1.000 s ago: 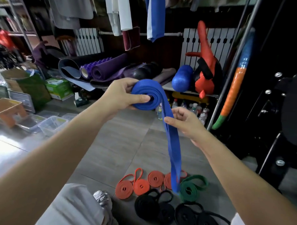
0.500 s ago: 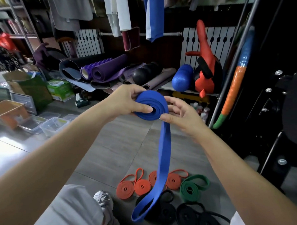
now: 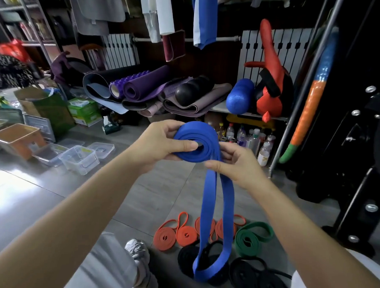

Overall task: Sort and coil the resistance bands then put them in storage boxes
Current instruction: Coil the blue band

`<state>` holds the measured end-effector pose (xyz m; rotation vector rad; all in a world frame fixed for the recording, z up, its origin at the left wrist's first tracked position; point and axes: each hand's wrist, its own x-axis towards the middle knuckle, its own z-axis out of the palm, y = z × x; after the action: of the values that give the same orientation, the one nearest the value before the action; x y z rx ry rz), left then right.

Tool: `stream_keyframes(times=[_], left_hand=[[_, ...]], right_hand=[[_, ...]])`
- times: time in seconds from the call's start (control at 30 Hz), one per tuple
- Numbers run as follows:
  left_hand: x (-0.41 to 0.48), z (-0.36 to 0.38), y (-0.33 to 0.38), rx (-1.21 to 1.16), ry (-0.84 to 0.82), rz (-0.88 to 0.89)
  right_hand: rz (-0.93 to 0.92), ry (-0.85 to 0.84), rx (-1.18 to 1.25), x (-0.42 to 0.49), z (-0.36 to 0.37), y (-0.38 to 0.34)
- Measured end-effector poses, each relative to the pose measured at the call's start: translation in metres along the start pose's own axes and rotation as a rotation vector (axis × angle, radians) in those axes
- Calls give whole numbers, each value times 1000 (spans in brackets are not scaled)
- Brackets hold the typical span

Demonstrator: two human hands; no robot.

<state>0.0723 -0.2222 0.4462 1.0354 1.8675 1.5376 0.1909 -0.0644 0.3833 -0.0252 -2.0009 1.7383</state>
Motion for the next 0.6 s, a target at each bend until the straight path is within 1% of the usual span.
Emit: stream_keyframes(times=[0.07, 0.13, 0.2, 0.23, 0.27, 0.33, 0.37, 0.43, 0.5, 0.53, 0.6], left_hand=[[-2, 8, -11, -215, 12, -22], [-4, 18, -21, -370, -4, -55], [-6, 27, -30, -379, -18, -86], [-7, 29, -32, -277, -9, -84], [-6, 28, -32, -75, 10, -56], [-3, 23, -31, 487, 24, 70], [-2, 22, -29, 728, -16, 131], [-1, 26, -25, 1062, -151, 161], [-1, 35, -26, 1259, -246, 135], [-1, 39, -27, 1297, -263, 132], [0, 40, -28, 1301, -260, 142]], right_hand=[[2, 45, 106, -4, 3, 4], [40, 67, 175, -6, 4, 6], [82, 76, 138, -8, 2, 7], [96, 72, 68, -9, 0, 7], [104, 56, -41, -10, -2, 6], [119, -5, -344, -11, -6, 7], [124, -45, -494, -12, -6, 9], [102, -114, -691, -13, -4, 12], [68, -131, -751, -14, 0, 12], [63, -134, -751, -15, 2, 13], [63, -134, -736, -17, 4, 14]])
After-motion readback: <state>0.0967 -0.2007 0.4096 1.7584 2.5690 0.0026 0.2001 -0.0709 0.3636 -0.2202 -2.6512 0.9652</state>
